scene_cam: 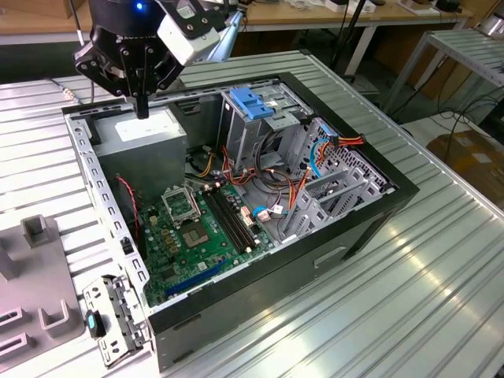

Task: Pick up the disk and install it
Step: 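Reach for the disk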

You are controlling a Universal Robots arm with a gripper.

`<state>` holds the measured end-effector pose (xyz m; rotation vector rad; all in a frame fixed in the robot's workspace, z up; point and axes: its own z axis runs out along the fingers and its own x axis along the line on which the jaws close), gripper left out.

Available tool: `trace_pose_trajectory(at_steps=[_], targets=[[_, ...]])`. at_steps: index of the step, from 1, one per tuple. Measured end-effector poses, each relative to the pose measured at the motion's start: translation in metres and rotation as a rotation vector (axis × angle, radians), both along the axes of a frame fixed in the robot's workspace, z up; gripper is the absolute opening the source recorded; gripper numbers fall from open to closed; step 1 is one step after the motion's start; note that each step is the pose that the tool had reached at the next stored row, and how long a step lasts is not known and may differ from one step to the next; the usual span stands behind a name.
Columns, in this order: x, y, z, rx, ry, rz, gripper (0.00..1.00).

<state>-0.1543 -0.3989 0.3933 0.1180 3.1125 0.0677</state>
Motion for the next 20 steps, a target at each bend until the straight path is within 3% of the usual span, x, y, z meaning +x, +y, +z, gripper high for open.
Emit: trace_pose_trajectory(at_steps=[20], targets=[[-0.0086,0.0000,0.0000,0.0000,0.0000,0.000,0.11]])
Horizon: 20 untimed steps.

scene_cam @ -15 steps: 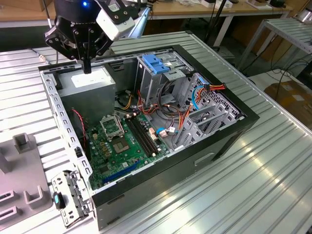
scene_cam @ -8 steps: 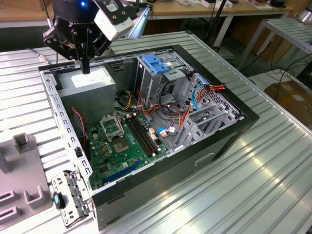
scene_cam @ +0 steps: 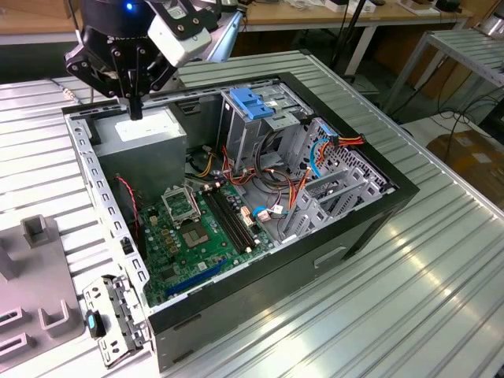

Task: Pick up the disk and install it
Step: 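Reach for the disk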

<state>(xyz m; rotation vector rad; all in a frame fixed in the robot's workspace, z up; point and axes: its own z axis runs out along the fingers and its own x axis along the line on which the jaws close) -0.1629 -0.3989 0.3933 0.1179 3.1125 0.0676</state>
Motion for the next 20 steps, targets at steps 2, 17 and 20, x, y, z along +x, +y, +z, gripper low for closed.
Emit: trace_pose_trajectory(at_steps=[2,17,20], targets=[[-0.0008,0.0000,0.0000,0.0000,0.0000,0.000,0.11],[-0.0088,0.0000,0.0000,0.0000,0.0000,0.000,0.11],[-0.0102,0.0000,0.0000,0.0000,0.0000,0.000,0.11]])
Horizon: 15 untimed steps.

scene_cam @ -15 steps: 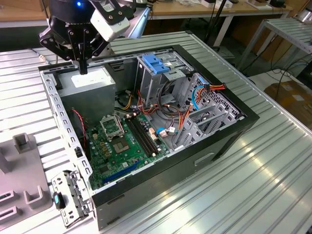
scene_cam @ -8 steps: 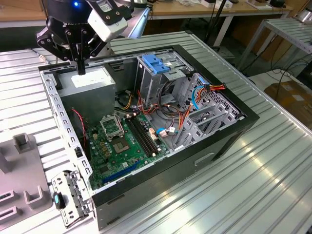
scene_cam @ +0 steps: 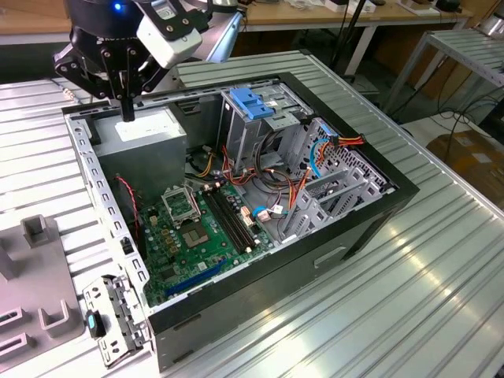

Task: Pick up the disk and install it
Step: 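Reach for the disk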

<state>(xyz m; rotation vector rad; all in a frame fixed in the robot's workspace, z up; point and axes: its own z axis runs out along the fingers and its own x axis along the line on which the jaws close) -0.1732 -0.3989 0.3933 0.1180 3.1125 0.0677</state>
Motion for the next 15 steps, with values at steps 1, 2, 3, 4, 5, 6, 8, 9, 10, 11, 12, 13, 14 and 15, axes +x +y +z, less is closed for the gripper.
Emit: trace_pose_trajectory(at_steps=[1,2,3,4,5,6,8,9,10,11,12,13,14,15], targets=[[-0.0004,0.0000,0.0000,0.0000,0.0000,0.000,0.11],[-0.0008,0.0000,0.0000,0.0000,0.0000,0.000,0.11],[-0.0011,0.0000,0.0000,0.0000,0.0000,0.000,0.11],[-0.0016,0.0000,0.0000,0.0000,0.0000,0.000,0.11],[-0.0019,0.0000,0.0000,-0.0001,0.0000,0.000,0.11],[-0.0024,0.0000,0.0000,0.0000,0.0000,0.000,0.11],[-0.0033,0.0000,0.0000,0.0000,0.0000,0.000,0.11],[-0.0037,0.0000,0.0000,0.0000,0.0000,0.000,0.11],[-0.0040,0.0000,0.0000,0.0000,0.0000,0.000,0.11],[-0.0043,0.0000,0.0000,0.0000,0.0000,0.000,0.11],[-0.0049,0.0000,0.0000,0.0000,0.0000,0.000,0.11],[-0.0055,0.0000,0.0000,-0.0001,0.0001,0.000,0.11],[-0.0062,0.0000,0.0000,0.0000,0.0000,0.000,0.11],[-0.0066,0.0000,0.0000,0.0000,0.0000,0.000,0.11]])
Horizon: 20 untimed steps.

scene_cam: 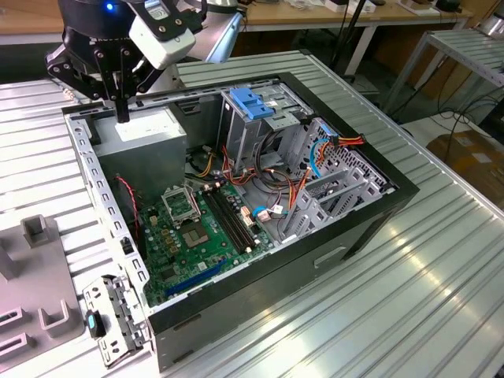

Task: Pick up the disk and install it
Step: 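Reach for the disk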

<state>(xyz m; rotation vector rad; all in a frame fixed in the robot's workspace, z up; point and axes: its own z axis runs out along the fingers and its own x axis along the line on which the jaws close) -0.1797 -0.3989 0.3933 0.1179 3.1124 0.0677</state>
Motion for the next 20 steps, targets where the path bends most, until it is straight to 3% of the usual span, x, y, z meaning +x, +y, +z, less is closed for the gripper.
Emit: trace_pose_trajectory(at_steps=[20], targets=[[-0.0088,0.0000,0.0000,-0.0001,0.0001,0.000,0.11]])
